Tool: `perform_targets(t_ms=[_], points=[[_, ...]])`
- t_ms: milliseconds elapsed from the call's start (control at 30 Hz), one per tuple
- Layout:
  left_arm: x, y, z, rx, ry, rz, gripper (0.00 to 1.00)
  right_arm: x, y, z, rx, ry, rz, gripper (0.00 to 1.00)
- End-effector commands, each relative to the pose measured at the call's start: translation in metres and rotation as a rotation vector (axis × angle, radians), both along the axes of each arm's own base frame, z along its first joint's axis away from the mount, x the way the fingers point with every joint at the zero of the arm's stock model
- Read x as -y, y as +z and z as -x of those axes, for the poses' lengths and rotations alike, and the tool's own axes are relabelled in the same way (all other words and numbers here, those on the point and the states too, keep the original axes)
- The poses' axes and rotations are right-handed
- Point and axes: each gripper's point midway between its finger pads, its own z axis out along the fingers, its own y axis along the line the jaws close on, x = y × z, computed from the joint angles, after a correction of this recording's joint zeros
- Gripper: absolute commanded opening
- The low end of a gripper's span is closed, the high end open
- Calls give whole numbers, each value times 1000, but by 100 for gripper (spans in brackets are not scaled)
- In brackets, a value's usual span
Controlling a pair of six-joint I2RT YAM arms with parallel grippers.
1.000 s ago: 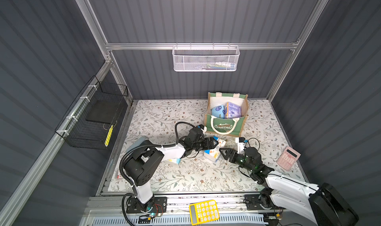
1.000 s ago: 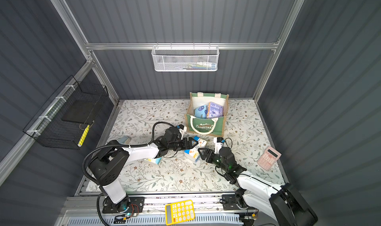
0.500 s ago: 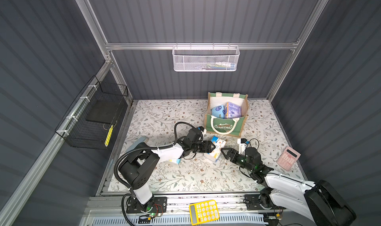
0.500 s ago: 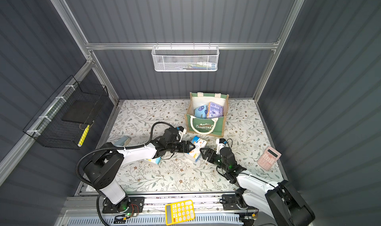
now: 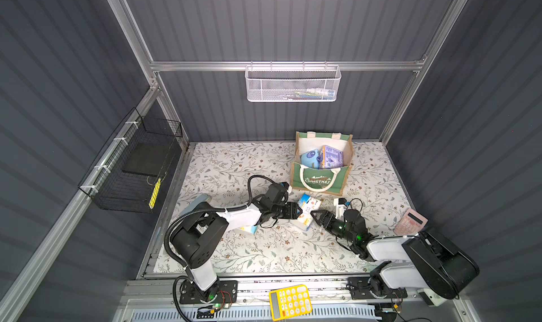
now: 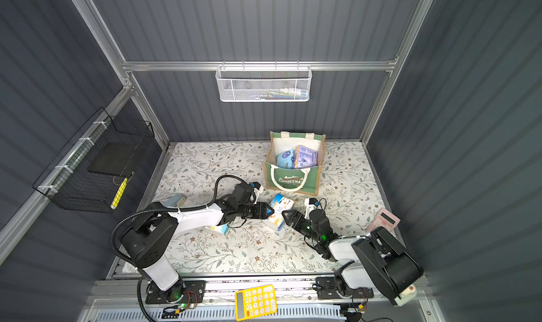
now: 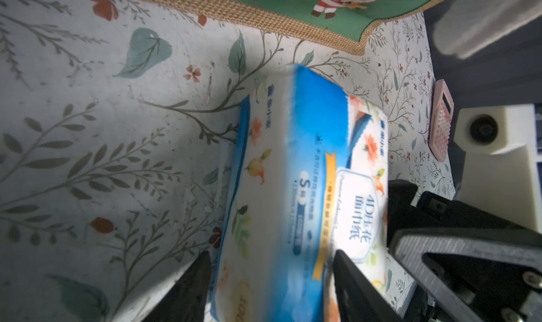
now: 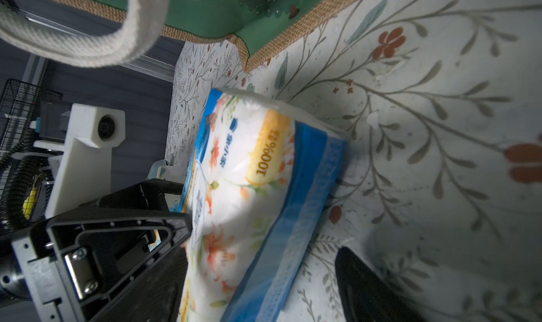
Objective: Put tissues into the canvas bag
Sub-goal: Adjust the pack of facial tissues at the center of the board, then pick up the pack of facial tissues from the center of the board.
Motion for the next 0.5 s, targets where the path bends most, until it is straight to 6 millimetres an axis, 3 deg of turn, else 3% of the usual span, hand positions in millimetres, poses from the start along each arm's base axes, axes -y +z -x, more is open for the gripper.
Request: perform_targets(t_ms=[0,467], points=[[-6,-11,-8,-20,28,-34,65,-4,7,-2,20,-4,-70,80],[-18,-33,-15,-59,70,-60,62,-22,-2,-5,4,13,-155,78]])
